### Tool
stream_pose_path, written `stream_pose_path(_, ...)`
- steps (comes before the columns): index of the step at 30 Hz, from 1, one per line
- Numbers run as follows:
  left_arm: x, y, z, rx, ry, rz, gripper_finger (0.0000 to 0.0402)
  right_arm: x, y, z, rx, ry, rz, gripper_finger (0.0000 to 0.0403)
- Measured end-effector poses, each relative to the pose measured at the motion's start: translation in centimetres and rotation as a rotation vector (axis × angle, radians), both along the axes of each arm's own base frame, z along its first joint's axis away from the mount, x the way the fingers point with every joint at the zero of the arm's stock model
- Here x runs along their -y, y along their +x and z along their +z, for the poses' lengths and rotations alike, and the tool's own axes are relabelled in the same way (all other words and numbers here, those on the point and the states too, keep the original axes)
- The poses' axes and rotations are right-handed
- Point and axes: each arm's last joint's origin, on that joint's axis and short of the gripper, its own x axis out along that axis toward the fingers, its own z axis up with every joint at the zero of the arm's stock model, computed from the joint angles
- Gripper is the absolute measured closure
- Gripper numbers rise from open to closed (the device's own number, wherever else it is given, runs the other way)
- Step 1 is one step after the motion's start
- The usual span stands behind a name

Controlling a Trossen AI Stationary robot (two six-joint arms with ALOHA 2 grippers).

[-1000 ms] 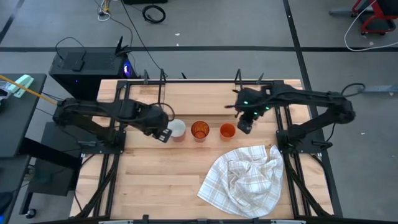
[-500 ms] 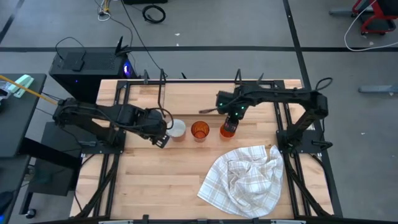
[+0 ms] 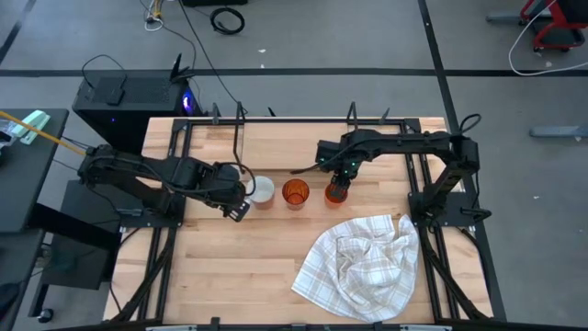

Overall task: Stack small to large cups/mugs on shelf
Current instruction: Put the dark orange cup on the shelf

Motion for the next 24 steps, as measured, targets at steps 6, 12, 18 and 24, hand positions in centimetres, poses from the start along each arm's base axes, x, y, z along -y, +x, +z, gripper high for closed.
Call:
stream_pose_path(6,0.0,0.0,0.0,0.000,0.001,-0.002,0.0315,-0.2,0.3,-0.5,-0.014,0.004,0.004,0.0270)
stream_pose_path(12,0.0,0.0,0.0,0.000,0.001,-0.001,0.0315,-0.1,0.7,-1.2,-0.038,0.008,0.010,0.0270)
stream_pose_path(18,0.0,0.0,0.0,0.001,-0.001,0.004,0.0323,-0.1,1.0,-1.9,-0.059,0.013,0.013,0.0270)
stream_pose_path(24,0.0,0.0,0.0,0.002,-0.002,0.004,0.0321,-0.1,1.0,-2.0,-0.057,0.012,0.012,0.0284)
